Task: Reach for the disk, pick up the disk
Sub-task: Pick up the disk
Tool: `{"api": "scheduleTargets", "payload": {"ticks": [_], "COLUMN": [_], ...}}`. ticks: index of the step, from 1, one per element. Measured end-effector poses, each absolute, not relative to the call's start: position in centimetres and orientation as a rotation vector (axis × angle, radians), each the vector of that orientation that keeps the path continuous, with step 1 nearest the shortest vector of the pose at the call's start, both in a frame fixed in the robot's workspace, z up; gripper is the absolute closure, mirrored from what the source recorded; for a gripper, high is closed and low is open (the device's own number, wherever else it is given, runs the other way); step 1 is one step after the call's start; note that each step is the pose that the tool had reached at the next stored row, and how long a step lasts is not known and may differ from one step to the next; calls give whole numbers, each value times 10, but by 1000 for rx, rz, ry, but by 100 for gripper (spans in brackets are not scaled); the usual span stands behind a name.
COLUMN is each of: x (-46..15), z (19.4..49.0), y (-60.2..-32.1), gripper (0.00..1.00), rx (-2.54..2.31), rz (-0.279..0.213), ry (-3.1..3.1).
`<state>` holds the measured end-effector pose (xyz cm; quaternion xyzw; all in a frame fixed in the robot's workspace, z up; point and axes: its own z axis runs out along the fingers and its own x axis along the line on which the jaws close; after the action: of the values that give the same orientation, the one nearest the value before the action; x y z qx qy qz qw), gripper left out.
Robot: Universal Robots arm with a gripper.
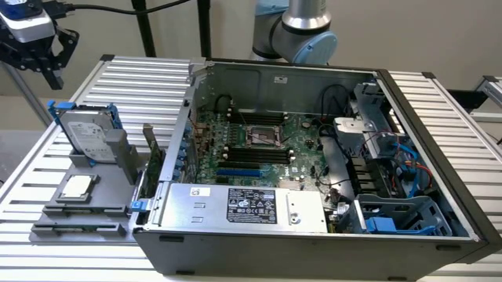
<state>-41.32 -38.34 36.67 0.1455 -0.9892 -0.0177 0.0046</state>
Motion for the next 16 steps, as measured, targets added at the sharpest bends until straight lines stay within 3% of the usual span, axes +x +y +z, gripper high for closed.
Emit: {"api": "scheduleTargets", "payload": {"ticks": [16], "x": [-413], "z": [367], "y": [-383], "gripper": [89], "rx": [899], "rz": [-52], "ry": [-2999]}}
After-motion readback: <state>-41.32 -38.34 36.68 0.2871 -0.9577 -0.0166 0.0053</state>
